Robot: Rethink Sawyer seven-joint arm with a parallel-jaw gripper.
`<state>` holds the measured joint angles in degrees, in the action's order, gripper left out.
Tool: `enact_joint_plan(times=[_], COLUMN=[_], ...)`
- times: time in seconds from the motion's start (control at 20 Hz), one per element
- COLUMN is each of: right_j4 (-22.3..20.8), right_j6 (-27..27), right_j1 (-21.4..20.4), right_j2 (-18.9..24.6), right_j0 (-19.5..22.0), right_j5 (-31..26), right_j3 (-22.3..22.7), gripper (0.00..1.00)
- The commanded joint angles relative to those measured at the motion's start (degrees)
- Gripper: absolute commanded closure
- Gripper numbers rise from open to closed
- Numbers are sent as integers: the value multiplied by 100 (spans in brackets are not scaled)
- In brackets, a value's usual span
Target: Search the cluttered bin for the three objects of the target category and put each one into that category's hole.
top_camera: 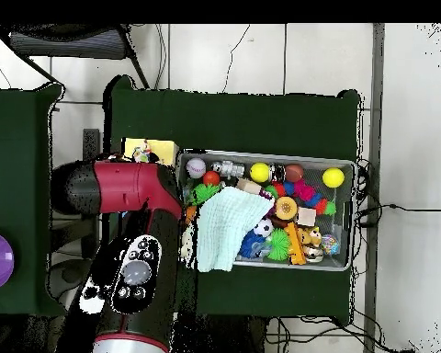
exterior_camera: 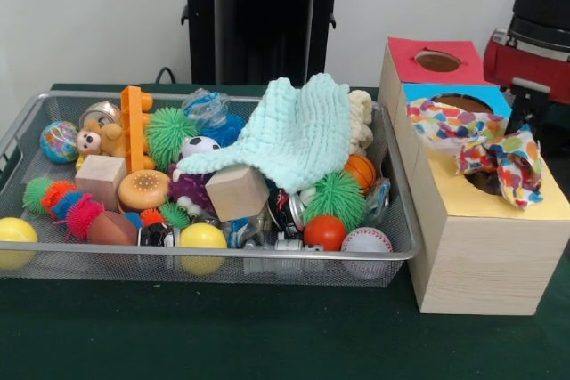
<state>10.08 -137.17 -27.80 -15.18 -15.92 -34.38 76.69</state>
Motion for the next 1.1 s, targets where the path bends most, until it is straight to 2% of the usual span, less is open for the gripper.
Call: enact_joint_plan(times=[0.05,0.1,0.6,1.1], right_j4=[186,171,72,139], right_j6=[-1150,-1114,-915,-841], right_j1=[303,306,272,48], right_j2=[108,98,87,171], right_j0=[10,7,84,142], right_j5=[24,49,73,-168], right_j3=[-77,-79,-109,24], gripper=[100,0,0,0])
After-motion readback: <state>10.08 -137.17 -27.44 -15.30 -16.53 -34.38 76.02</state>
